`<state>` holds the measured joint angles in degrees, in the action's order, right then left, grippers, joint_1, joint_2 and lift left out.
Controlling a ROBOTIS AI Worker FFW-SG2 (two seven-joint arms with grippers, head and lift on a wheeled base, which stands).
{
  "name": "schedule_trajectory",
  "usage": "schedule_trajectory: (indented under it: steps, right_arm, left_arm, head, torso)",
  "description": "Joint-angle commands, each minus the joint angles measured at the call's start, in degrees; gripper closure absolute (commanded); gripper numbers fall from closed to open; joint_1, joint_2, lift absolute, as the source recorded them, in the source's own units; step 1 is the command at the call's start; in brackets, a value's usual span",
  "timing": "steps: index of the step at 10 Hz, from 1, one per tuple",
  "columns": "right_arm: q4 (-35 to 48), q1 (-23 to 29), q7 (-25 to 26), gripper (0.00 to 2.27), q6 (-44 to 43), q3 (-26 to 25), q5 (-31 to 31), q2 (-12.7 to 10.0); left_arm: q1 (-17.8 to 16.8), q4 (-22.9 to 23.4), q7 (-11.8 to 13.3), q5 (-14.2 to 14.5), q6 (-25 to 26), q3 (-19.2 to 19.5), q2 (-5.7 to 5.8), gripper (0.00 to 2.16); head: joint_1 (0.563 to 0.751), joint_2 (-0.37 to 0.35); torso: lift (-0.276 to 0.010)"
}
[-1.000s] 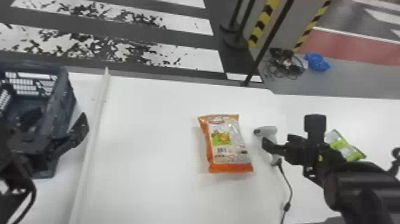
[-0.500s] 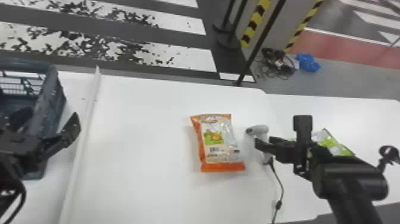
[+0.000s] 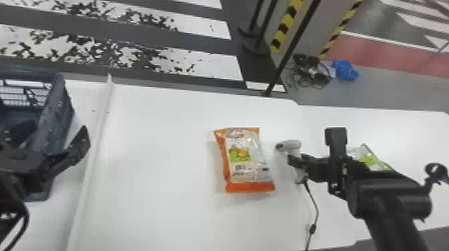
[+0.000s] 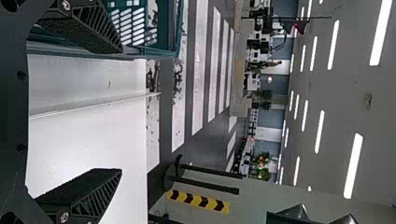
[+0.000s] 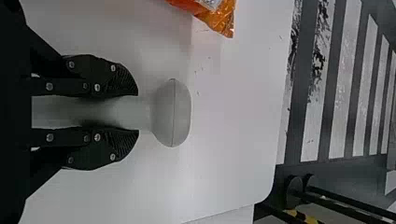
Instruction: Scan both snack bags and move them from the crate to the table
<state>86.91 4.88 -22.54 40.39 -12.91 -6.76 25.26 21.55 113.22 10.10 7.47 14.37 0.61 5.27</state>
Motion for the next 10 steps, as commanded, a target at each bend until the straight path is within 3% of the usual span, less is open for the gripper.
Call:
schedule_trajectory:
  steps: [1, 6, 10]
  right_arm:
    - [3.44, 1.8, 0.48, 2.25, 0.53, -1.15, -0.53, -0.29]
    - [29.64, 15.07, 0.66, 2.25, 13.54, -7.48, -3.61, -5.22]
    - [45.28, 21.75, -0.13, 2.25, 23.38, -7.04, -5.54, -8.29]
  left_arm:
    - [0.08, 0.07, 0.0, 0.0, 0.0, 0.0, 0.0, 0.09]
    - [-0.01, 0.16, -0.17, 0.0, 0.0, 0.0, 0.0, 0.09]
    - [0.51, 0.25, -0.52, 0.0, -0.7, 0.44, -0.09, 0.09]
  head:
    - [0.695, -0.304]
    - [0.695, -0.283]
    - [0.695, -0.218]
  torso:
    - [-0.088]
    - [-0.088]
    - [-0.088]
